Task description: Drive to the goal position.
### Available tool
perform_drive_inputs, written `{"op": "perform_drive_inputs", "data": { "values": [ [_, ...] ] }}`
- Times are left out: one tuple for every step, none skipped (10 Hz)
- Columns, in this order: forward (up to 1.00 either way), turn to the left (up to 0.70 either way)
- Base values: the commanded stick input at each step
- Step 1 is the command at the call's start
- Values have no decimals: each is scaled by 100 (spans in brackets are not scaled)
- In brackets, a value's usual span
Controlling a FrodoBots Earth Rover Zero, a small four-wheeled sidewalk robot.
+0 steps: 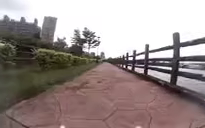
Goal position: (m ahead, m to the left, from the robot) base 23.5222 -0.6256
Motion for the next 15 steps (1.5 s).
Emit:
{"op": "perform_drive_inputs", "data": {
  "values": [
    [100, 5],
    [100, 5],
    [100, 5],
    [100, 5],
    [100, 5],
    [100, 5],
    [100, 5],
    [100, 5],
    [100, 5],
    [100, 5],
    [100, 5],
    [100, 5],
    [100, 5],
    [100, 5],
    [100, 5]
  ]
}}
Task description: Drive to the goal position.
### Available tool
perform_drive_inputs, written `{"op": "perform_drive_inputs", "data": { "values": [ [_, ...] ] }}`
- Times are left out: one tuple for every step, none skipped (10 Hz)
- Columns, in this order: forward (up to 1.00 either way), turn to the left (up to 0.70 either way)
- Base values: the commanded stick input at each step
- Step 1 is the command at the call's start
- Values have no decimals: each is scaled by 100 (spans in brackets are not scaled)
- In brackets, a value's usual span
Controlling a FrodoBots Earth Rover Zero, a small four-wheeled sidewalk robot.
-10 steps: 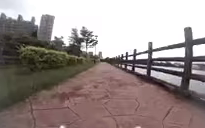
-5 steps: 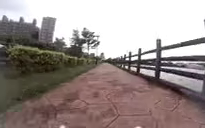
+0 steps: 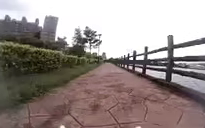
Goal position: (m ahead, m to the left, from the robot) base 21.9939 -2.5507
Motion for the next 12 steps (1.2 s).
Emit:
{"op": "perform_drive_inputs", "data": {
  "values": [
    [100, 5],
    [100, 5],
    [100, 5],
    [100, 5],
    [100, 5],
    [100, -23],
    [100, -35],
    [100, -35],
    [100, -35],
    [100, -35],
    [100, -6],
    [100, 5]
  ]
}}
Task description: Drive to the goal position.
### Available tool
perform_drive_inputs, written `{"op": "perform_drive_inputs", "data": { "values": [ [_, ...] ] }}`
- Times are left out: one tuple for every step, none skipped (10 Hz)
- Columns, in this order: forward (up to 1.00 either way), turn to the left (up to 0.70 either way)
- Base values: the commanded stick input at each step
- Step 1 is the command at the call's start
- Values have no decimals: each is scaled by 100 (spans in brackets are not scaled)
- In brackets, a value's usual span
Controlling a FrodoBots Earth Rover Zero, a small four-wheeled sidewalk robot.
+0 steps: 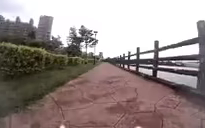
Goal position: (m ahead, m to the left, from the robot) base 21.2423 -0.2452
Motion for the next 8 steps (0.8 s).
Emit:
{"op": "perform_drive_inputs", "data": {
  "values": [
    [100, 5],
    [100, 5],
    [100, 5],
    [100, 5],
    [100, 5],
    [100, 5],
    [100, 5],
    [100, 5]
  ]
}}
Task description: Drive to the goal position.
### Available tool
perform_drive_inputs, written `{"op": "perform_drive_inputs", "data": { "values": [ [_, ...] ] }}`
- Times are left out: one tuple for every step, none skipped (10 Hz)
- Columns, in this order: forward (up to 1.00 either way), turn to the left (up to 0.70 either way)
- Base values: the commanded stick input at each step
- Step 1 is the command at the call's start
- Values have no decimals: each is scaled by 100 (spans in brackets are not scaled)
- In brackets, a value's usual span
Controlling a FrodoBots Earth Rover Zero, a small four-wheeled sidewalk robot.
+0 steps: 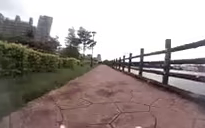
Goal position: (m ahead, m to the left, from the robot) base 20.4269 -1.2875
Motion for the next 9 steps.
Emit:
{"op": "perform_drive_inputs", "data": {
  "values": [
    [100, 5],
    [100, 5],
    [100, 5],
    [100, 5],
    [100, 5],
    [100, 5],
    [100, 5],
    [100, 5],
    [100, 5]
  ]
}}
